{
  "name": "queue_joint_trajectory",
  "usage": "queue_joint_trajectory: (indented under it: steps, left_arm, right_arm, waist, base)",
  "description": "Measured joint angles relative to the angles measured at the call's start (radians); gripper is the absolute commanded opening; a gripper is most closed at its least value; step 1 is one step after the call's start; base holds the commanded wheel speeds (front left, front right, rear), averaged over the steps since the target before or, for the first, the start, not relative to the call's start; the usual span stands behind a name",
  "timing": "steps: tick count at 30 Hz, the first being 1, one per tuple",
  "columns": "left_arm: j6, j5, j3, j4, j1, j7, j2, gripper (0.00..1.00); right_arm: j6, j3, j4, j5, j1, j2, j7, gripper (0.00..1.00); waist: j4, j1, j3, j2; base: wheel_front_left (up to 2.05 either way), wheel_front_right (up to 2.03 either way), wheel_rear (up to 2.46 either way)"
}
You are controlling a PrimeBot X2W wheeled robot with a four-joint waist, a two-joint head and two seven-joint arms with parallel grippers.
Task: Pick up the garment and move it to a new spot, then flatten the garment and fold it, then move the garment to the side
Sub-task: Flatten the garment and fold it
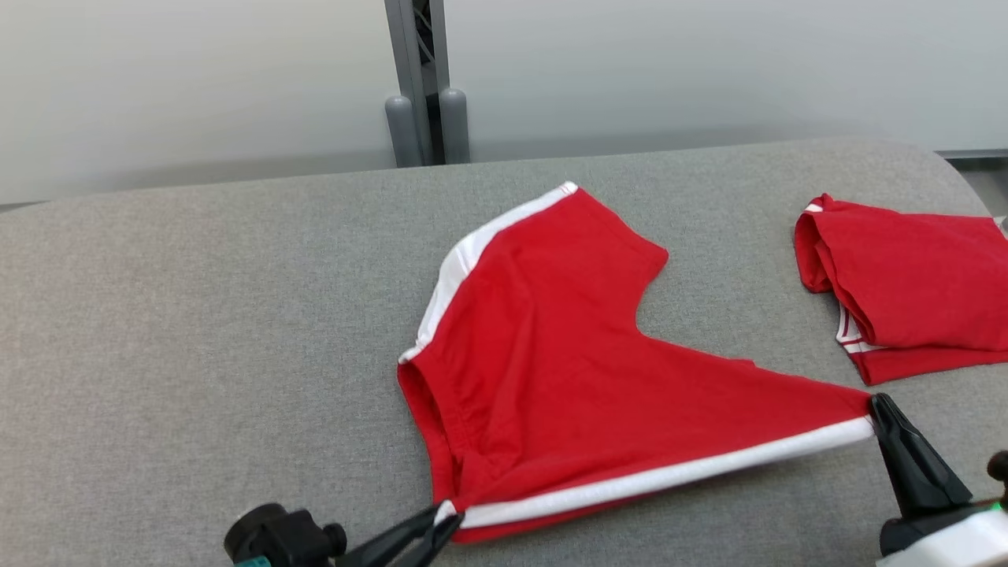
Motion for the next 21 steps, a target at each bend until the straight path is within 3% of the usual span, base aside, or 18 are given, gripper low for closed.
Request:
queue_joint_trajectory:
  steps: [4, 5, 8, 16, 21]
  left_arm:
    - [0.000, -0.028, -0.016, -0.015, 0.024, 0.000, -0.004, 0.00]
    - [0.000, -0.088, -0.015, -0.027, 0.023, 0.000, -0.043, 0.00]
    - [0.000, -0.147, -0.022, -0.007, -0.009, 0.009, -0.084, 0.00]
    - [0.000, -0.301, 0.026, 0.117, -0.135, 0.068, -0.222, 0.00]
    - [0.000, -0.428, 0.100, 0.165, -0.192, 0.068, -0.301, 0.00]
  right_arm:
    - [0.000, -0.019, -0.038, -0.001, 0.043, -0.025, 0.018, 0.00]
    - [0.000, -0.044, -0.043, -0.020, 0.026, -0.027, 0.076, 0.00]
    - [0.000, -0.060, -0.013, -0.055, -0.047, -0.008, 0.143, 0.00]
    - [0.000, -0.058, 0.188, -0.163, -0.362, 0.062, 0.312, 0.00]
    - [0.000, -0.032, 0.327, -0.203, -0.560, 0.067, 0.340, 0.00]
  waist:
    - [0.007, 0.0000, -0.018, 0.0000]
    - [0.011, 0.0000, -0.017, 0.0000]
    - [0.017, 0.0000, -0.005, 0.0000]
    - [0.060, 0.0000, 0.055, 0.0000]
    - [0.097, 0.0000, 0.113, 0.0000]
  base:
    - [0.00, 0.00, 0.00]
    - [0.00, 0.00, 0.00]
    - [0.00, 0.00, 0.00]
    - [0.00, 0.00, 0.00]
    - [0.00, 0.00, 0.00]
